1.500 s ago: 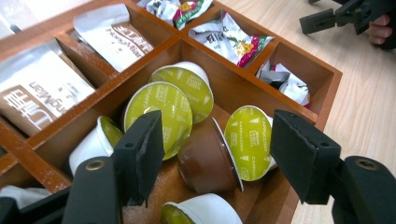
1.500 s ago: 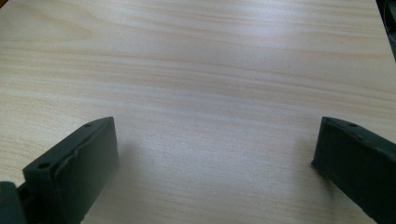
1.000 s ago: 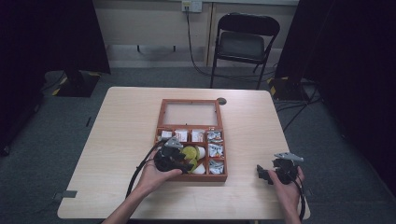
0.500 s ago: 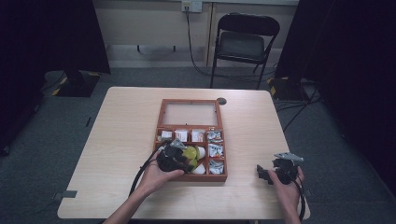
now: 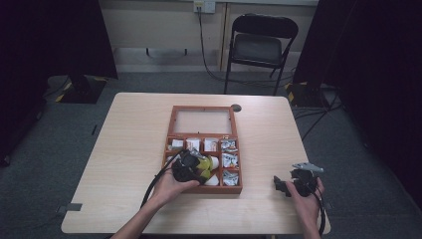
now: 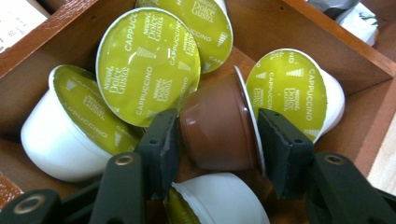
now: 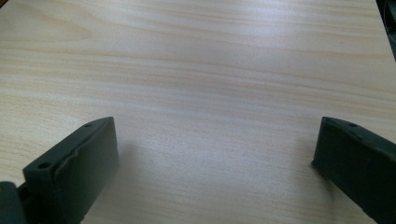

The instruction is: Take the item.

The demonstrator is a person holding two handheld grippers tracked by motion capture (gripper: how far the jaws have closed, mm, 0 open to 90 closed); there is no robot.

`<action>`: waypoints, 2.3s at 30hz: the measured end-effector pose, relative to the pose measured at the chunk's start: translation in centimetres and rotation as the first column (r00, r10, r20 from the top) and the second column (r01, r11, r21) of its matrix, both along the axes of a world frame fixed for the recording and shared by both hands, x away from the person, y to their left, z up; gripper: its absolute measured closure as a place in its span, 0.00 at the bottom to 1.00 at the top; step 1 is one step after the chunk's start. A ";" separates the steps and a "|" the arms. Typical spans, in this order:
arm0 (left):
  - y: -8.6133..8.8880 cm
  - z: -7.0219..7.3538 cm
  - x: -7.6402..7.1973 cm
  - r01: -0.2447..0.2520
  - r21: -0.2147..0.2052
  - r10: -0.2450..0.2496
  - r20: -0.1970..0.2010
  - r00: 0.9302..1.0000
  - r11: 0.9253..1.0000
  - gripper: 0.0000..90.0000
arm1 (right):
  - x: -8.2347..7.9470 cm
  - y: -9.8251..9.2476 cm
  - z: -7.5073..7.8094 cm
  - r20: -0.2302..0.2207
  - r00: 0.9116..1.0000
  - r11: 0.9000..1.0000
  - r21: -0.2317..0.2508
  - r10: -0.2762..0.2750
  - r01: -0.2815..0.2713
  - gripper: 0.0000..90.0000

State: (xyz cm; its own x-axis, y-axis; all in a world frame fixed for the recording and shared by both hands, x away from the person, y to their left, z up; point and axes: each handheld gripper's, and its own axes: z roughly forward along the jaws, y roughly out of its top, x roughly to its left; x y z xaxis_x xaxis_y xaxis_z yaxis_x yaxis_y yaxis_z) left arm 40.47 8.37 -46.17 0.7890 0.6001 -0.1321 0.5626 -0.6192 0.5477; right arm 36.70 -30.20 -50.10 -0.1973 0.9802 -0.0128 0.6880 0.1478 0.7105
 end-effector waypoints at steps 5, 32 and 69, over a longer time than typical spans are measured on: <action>0.1 0.0 0.1 0.004 0.000 -0.004 0.000 1.000 1.000 0.58 | 0.0 0.0 0.0 0.000 1.000 1.000 0.000 0.000 0.000 0.00; 0.4 0.2 -0.2 -0.011 -0.060 0.013 0.039 0.999 0.998 0.61 | 0.0 0.0 0.0 0.000 1.000 1.000 0.000 0.000 0.000 0.00; 1.0 1.4 -0.6 0.016 -0.167 0.000 0.094 0.996 0.986 0.61 | 0.0 0.0 0.0 0.000 1.000 1.000 0.000 0.000 0.000 0.00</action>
State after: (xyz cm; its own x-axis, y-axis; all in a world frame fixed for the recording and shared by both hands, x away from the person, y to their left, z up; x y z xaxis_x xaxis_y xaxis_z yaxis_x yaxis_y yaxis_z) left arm 39.87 9.35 -44.76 0.8074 0.5690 -0.1558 0.4995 -0.5188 0.6938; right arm 36.71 -30.20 -50.10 -0.1971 0.9803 -0.0124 0.6882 0.1474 0.7104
